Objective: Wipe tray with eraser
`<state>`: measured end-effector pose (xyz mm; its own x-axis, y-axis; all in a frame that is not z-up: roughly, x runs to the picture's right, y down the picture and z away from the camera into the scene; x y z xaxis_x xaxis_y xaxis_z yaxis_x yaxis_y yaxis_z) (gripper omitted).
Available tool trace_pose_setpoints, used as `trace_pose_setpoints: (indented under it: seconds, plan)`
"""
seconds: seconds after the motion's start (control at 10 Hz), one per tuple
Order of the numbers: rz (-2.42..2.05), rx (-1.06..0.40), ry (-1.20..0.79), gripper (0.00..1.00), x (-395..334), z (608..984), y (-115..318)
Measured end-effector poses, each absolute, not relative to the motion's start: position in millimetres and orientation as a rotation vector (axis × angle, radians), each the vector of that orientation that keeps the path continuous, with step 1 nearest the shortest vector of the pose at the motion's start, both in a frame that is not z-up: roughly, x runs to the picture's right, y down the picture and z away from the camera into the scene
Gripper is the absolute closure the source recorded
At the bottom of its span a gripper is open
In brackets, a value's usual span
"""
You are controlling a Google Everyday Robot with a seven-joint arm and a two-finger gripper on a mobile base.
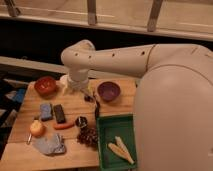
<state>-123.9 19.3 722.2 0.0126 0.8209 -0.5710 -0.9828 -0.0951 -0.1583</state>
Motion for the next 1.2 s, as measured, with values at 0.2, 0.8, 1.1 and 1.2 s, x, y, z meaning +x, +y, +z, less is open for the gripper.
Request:
trace_pose_setpoints:
  seconds: [0.2, 0.8, 1.1, 1.2]
  plan:
    - [1.554, -0.626, 0.332, 0.20, -127, 721, 21]
    - [1.547, -0.628, 0.259, 0.20, -184, 745, 25]
    - [1.476, -0.667, 0.247, 0.20, -228, 768, 35]
    - [1.458, -0.674, 0.245, 0.20, -234, 771, 37]
